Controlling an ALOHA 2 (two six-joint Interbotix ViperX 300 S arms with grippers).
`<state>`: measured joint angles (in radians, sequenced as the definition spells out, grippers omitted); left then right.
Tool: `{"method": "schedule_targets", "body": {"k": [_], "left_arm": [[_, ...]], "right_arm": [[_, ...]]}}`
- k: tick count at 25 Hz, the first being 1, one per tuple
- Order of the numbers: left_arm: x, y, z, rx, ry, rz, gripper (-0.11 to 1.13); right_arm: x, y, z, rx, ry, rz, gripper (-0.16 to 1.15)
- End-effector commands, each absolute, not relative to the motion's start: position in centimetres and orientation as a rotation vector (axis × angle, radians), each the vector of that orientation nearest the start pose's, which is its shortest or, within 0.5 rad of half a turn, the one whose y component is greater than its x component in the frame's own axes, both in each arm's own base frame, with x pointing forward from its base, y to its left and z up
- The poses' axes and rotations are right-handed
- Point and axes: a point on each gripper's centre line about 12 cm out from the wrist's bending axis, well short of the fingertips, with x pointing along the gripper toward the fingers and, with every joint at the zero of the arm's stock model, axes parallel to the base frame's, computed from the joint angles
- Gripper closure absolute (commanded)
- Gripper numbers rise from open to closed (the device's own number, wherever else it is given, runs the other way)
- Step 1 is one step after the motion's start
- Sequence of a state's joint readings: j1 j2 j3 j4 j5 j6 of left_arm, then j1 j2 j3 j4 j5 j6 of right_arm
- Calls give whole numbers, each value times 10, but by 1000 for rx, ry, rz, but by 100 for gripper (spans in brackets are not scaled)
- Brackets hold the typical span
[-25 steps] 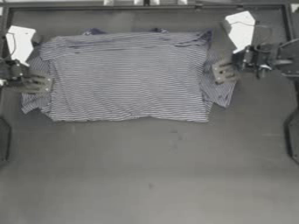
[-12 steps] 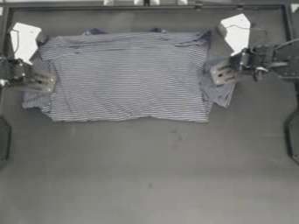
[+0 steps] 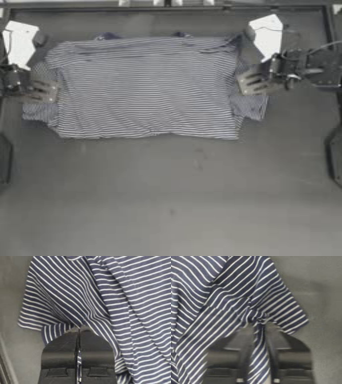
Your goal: Fold shirt
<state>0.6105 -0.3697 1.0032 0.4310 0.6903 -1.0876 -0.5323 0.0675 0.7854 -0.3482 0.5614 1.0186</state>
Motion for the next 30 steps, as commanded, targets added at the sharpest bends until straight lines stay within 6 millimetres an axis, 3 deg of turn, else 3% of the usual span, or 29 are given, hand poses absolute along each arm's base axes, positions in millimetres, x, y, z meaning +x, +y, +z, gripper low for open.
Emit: {"method": "schedule_targets", "body": {"k": [1, 3, 4, 8, 19, 30], "left_arm": [[168, 155, 154, -809, 918, 1203, 97], [167, 154, 153, -807, 924, 1202, 97], [168, 153, 153, -806, 926, 1200, 97], [173, 152, 157, -793, 917, 1180, 97], [202, 156, 194, -721, 844, 1092, 97], [224, 159, 223, -670, 767, 1028, 97]], "right_arm": [[253, -165, 83, 807, 1144, -1074, 85], [257, -166, 87, 808, 1129, -1069, 101], [259, -167, 90, 802, 1120, -1066, 101], [268, -169, 101, 791, 1083, -1046, 90], [291, -173, 162, 755, 916, -981, 91], [330, -178, 211, 727, 781, -909, 91]]}}
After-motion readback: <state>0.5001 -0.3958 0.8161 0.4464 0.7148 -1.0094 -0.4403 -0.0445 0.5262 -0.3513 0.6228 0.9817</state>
